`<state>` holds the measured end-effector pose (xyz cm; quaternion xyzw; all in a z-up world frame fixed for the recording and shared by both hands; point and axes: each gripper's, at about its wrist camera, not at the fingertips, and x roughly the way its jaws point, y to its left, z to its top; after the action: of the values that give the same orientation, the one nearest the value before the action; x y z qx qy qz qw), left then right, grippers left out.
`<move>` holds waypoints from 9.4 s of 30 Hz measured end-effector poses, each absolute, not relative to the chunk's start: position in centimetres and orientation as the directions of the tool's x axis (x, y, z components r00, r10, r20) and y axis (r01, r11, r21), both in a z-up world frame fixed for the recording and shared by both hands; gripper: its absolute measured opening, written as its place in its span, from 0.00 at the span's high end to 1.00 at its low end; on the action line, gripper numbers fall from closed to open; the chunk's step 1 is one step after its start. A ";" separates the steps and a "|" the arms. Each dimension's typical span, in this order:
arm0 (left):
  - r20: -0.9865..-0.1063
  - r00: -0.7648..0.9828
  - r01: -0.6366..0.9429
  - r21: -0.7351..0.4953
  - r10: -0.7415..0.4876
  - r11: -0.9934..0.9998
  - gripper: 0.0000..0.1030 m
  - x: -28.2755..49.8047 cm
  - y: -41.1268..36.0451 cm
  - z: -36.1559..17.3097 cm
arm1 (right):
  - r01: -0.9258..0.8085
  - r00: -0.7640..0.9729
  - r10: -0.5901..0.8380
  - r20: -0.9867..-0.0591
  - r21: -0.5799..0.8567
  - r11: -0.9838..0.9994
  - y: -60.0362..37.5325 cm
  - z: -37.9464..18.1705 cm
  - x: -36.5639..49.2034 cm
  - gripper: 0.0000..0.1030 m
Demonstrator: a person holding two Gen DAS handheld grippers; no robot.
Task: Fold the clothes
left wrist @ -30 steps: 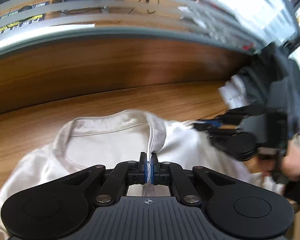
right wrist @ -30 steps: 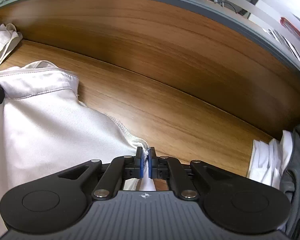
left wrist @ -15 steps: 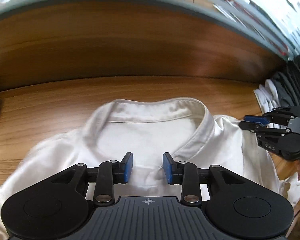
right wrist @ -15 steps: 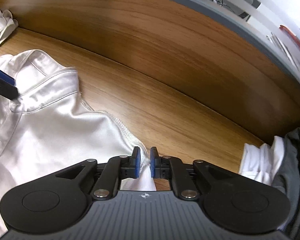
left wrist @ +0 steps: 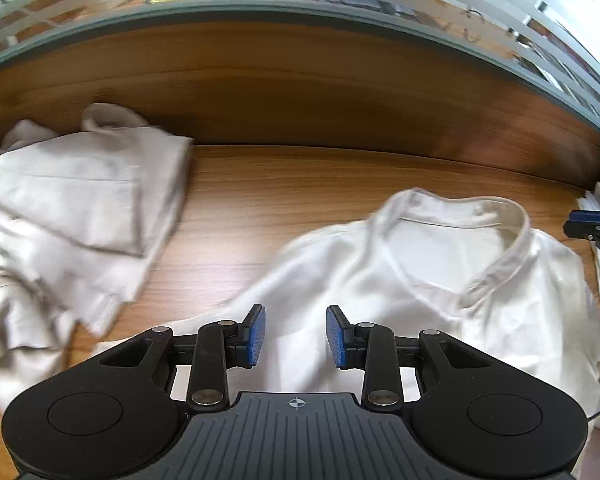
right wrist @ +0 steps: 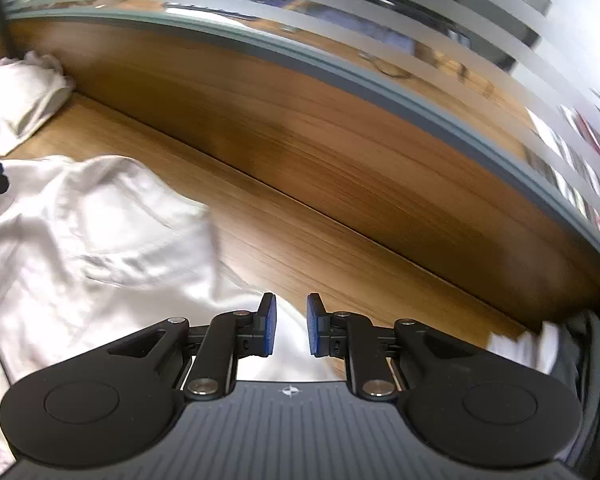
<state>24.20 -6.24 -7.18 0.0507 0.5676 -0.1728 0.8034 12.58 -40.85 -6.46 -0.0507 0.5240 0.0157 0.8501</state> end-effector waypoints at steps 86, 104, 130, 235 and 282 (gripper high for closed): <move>-0.937 0.220 0.436 -0.153 -0.270 0.887 0.63 5.8 -2.6 -4.4 | 0.392 0.319 -0.145 -0.937 -0.009 0.920 -43.9 -3.2 -19.6 0.61; -0.954 0.174 0.463 -0.139 -0.244 0.876 0.57 -5.4 -15.0 -6.8 | 0.085 0.345 -0.166 -0.924 -0.146 0.986 -50.1 -8.3 -21.6 0.26; -0.951 0.162 0.613 -0.112 -0.263 0.782 0.55 -8.0 -26.8 -7.8 | 0.315 0.279 -0.211 -0.937 -0.119 0.942 -57.5 -7.1 -34.6 0.93; -0.939 0.105 0.907 -0.046 -0.329 0.419 0.48 -17.6 -38.0 -8.3 | 0.776 0.539 -0.091 -0.837 0.451 0.441 -56.4 -13.8 -43.3 0.49; -0.900 0.244 0.585 -0.161 -0.361 0.795 0.48 -7.4 -13.8 -2.8 | 0.190 0.714 -0.036 -0.699 0.144 0.971 -42.7 3.2 -15.2 0.97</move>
<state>-7.43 -13.82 -2.83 0.1045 0.5354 -0.3026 0.7816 -15.20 -42.71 3.16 0.1030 0.3730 -0.0612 0.9201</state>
